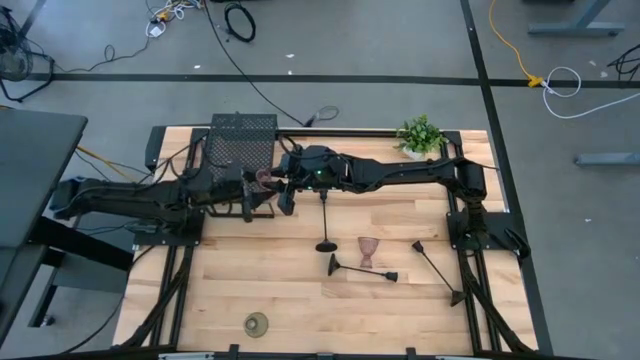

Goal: Pick & Place candle stick holders
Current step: Put the top pink candle holder on the shelf

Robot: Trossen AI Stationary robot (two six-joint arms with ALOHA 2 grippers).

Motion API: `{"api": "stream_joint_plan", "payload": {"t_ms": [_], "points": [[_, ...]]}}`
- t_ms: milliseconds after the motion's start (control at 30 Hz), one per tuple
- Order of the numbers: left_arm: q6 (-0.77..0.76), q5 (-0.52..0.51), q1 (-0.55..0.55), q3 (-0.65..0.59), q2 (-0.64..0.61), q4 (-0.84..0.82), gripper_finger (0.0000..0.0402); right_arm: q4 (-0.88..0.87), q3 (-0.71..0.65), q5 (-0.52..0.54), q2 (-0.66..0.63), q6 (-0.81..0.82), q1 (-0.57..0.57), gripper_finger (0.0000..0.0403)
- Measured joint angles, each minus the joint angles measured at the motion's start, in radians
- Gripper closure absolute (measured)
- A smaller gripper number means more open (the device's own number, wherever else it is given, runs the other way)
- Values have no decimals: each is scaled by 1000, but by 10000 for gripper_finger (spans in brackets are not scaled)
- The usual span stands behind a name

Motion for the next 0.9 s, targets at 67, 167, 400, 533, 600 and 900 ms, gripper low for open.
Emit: {"api": "stream_joint_plan", "payload": {"t_ms": [67,167,400,533,600,900], "points": [[1,-6,0,0,11,-1,143,-10,0,0,0,0,-1,282],[6,-18,0,0,18,12,162,-18,0,1,0,-1,-1,282],[7,-16,0,2,18,27,207,-28,-2,1,0,-4,-1,282],[27,-14,-1,2,18,27,236,-30,-2,-5,0,6,-3,282],[30,-14,0,2,18,26,239,-28,-2,-6,0,5,-5,282],[38,-15,0,2,18,20,249,-15,-2,-3,0,-9,-13,261]]}}
